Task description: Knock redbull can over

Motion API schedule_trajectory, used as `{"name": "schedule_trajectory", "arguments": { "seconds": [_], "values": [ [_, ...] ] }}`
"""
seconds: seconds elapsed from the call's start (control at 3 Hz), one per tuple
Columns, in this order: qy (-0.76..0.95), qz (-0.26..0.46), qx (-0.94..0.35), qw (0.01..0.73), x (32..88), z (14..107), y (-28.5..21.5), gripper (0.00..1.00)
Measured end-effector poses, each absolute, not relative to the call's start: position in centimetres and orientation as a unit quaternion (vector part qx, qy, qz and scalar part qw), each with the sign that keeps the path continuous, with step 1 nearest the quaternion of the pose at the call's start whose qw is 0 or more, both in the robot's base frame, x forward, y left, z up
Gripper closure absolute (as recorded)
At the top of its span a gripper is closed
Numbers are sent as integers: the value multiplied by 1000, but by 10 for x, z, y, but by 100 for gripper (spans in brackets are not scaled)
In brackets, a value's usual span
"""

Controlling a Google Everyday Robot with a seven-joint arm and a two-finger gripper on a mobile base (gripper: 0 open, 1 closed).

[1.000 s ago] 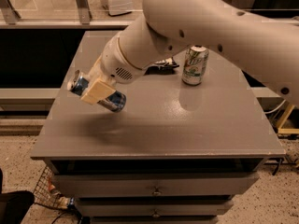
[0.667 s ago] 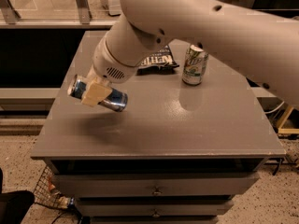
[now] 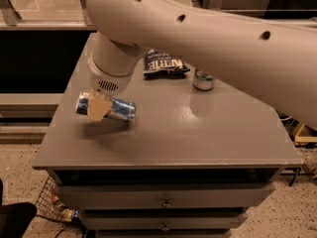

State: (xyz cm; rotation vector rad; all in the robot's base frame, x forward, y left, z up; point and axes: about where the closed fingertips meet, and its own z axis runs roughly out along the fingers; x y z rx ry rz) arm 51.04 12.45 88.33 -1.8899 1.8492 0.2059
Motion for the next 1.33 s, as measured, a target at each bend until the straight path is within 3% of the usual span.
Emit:
{"name": "schedule_trajectory", "arguments": {
  "seconds": [1.0,1.33],
  "values": [
    [678,94,-698,211,513,832,145,100],
    [678,94,-698,211,513,832,145,84]
  ]
}}
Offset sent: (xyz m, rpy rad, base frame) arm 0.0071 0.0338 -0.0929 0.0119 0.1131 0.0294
